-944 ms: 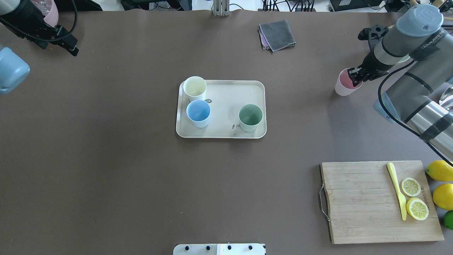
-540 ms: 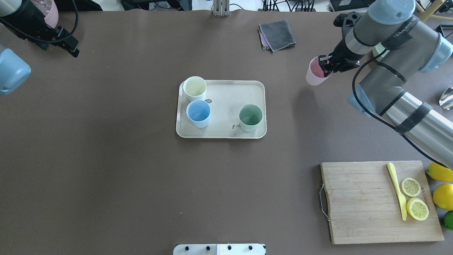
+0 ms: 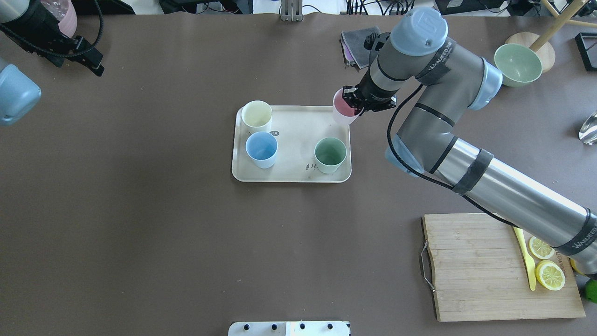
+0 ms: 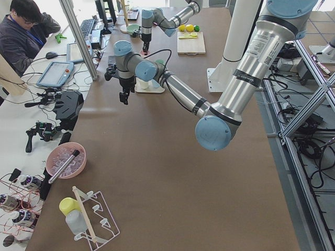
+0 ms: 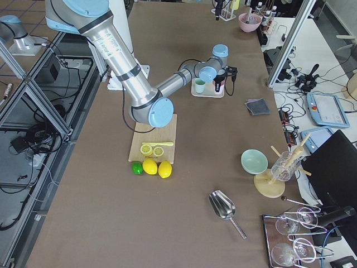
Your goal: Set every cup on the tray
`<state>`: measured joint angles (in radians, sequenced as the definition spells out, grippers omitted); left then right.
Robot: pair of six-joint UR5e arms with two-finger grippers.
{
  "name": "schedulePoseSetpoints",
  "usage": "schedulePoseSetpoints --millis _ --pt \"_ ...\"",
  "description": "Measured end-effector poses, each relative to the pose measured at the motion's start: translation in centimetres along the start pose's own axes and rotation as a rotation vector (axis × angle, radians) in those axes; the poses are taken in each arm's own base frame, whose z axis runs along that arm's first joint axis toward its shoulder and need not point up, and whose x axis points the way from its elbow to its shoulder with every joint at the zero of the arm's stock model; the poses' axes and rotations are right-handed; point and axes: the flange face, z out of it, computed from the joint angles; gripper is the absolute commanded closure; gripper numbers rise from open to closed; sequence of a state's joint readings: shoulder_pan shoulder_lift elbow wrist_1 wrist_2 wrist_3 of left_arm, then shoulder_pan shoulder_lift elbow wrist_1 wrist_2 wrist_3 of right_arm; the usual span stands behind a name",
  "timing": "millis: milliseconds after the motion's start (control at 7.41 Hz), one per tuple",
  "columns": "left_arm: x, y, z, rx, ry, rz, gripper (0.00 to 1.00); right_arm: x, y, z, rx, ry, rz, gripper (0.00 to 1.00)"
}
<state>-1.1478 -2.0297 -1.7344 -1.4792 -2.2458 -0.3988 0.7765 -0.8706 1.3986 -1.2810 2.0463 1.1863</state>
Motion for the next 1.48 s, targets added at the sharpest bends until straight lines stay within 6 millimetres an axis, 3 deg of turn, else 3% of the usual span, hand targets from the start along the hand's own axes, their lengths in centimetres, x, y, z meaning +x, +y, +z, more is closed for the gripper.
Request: schedulePoseSetpoints --millis 135,540,944,1079,1214,1349,1484 --pt "0.0 0.0 0.0 0.0 0.0 0.001 0.02 -1.5 0.7 0.2 -0.001 -0.007 -0.004 0.01" --pt "0.2 0.0 0.1 0.0 0.003 0.004 0.02 -2.7 0.7 0.4 0.013 -0.008 -0.018 0.0" --pt "-0.6 0.9 0.8 0.003 0.006 0.003 0.02 -2.4 -1.6 -1.9 0.036 -0.01 -0.025 0.0" --pt "-1.4 1.5 1.4 0.008 0.008 0.003 0.02 -0.8 -3.1 -2.9 0.034 0.026 -0.038 0.0" --pt "-2.6 2.0 1.6 0.013 0.005 -0.006 0.02 2.5 -4.8 -4.2 0.027 0.083 -0.076 0.0" --pt "-4.4 2.4 1.3 0.02 -0.005 -0.028 0.02 8.0 -6.3 -5.7 0.017 0.13 -0.125 0.0" --pt "-7.2 2.9 0.2 0.033 -0.022 -0.063 0.02 15.7 -7.3 -7.8 -0.003 0.15 -0.17 0.0"
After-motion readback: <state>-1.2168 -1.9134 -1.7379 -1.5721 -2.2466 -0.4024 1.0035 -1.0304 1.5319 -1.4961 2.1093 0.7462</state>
